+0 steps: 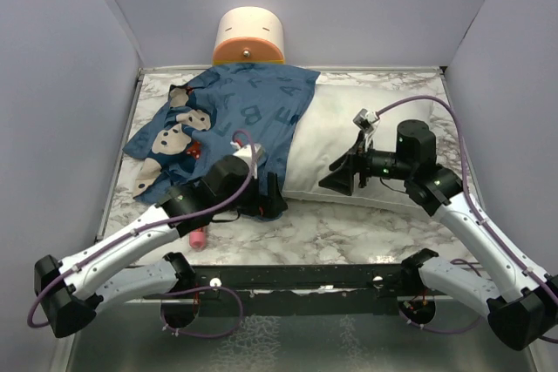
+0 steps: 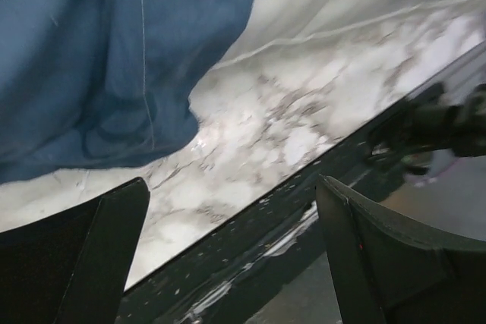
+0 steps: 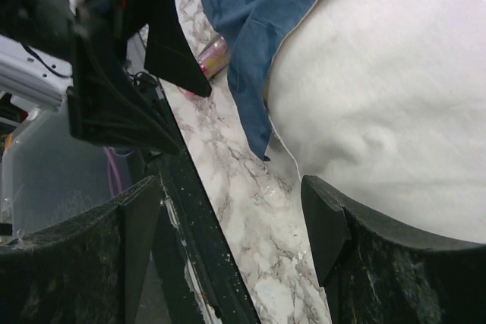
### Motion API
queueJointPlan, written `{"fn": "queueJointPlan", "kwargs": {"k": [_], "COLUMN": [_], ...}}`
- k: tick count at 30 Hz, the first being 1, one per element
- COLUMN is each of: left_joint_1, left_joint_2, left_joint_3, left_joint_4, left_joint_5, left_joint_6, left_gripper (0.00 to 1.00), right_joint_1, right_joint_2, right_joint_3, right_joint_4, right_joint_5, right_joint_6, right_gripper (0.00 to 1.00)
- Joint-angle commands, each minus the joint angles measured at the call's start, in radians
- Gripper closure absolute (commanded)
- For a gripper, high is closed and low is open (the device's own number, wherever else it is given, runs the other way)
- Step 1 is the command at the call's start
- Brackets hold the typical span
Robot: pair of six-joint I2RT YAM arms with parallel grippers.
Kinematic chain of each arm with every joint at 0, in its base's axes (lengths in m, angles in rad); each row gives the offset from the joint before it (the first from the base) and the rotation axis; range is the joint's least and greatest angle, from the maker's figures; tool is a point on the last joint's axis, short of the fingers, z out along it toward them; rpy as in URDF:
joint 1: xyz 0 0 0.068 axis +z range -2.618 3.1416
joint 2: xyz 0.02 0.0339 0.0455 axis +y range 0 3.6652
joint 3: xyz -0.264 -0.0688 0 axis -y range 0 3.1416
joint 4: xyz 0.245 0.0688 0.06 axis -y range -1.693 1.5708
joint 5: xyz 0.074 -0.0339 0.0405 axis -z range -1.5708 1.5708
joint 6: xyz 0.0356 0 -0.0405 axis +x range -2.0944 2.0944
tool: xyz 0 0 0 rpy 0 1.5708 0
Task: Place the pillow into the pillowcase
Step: Stuff the pillow into the pillowcase.
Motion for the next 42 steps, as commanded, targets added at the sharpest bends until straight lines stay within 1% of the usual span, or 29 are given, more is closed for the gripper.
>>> {"fn": "queueJointPlan", "kwargs": {"k": [1, 4, 6, 7, 11, 14, 15, 16, 18, 20, 21, 22, 24, 27, 30, 33, 35, 39, 42], "left_joint_1": [-0.143, -0.177, -0.178, -0.178, -0.178, -0.178, -0.178, -0.179, -0.178, -0.178, -0.178, -0.178, -0.177, -0.177, -0.176, -0.176, -0.176, -0.172, -0.158], "left_joint_2": [0.054, 0.11, 0.145, 0.164, 0.227, 0.22, 0.213, 0.206, 0.187, 0.163, 0.15, 0.134, 0.106, 0.075, 0.067, 0.078, 0.093, 0.123, 0.137], "left_joint_3": [-0.08, -0.133, -0.162, -0.165, -0.13, -0.137, -0.137, -0.129, -0.11, -0.086, -0.077, -0.067, -0.041, 0.003, 0.051, 0.089, 0.116, 0.151, 0.157], "left_joint_4": [0.026, 0.126, 0.195, 0.214, 0.187, 0.2, 0.208, 0.211, 0.203, 0.186, 0.184, 0.182, 0.17, 0.137, 0.117, 0.116, 0.122, 0.128, 0.134], "left_joint_5": [-0.31, -0.448, -0.482, -0.491, -0.508, -0.516, -0.514, -0.51, -0.504, -0.491, -0.477, -0.462, -0.431, -0.385, -0.339, -0.297, -0.273, -0.243, -0.218], "left_joint_6": [-0.055, -0.03, -0.025, -0.032, -0.038, -0.029, -0.02, -0.009, 0.013, 0.033, 0.049, 0.063, 0.092, 0.137, 0.179, 0.207, 0.226, 0.277, 0.289], "left_gripper": [0.07, 0.07, 0.1, 0.12, 0.37, 0.47, 0.59, 0.69, 0.85, 0.97, 1.0, 1.0, 1.0, 1.0, 1.0, 1.0, 1.0, 1.0, 1.0], "right_joint_1": [-0.001, 0.0, -0.001, 0.0, 0.0, 0.0, -0.001, 0.0, -0.001, -0.001, -0.001, -0.001, -0.001, -0.002, -0.019, -0.076, -0.134, -0.244, -0.296], "right_joint_2": [-0.03, -0.056, -0.076, -0.088, -0.147, -0.204, -0.217, -0.227, -0.227, -0.211, -0.202, -0.191, -0.171, -0.126, -0.064, -0.025, -0.016, -0.004, -0.015], "right_joint_3": [-0.024, -0.061, -0.09, -0.1, -0.14, -0.158, -0.155, -0.141, -0.089, -0.022, 0.013, 0.046, 0.107, 0.194, 0.272, 0.336, 0.356, 0.351, 0.352], "right_joint_4": [0.01, -0.005, -0.019, -0.027, -0.027, 0.016, 0.022, 0.015, -0.04, -0.113, -0.149, -0.183, -0.237, -0.294, -0.335, -0.362, -0.368, -0.388, -0.435], "right_joint_5": [0.003, 0.055, 0.092, 0.099, 0.089, 0.091, 0.101, 0.121, 0.189, 0.321, 0.371, 0.478, 0.603, 0.703, 0.755, 0.751, 0.706, 0.578, 0.564], "right_joint_6": [0.034, 0.058, 0.082, 0.088, 0.111, 0.13, 0.133, 0.128, 0.096, 0.071, 0.072, 0.082, 0.098, 0.11, 0.106, 0.089, 0.087, 0.087, 0.057], "right_gripper": [0.25, 0.25, 0.25, 0.25, 0.25, 0.25, 0.25, 0.25, 0.24, 0.24, 0.2, 0.14, 0.06, 0.04, 0.04, 0.04, 0.04, 0.03, 0.03]}}
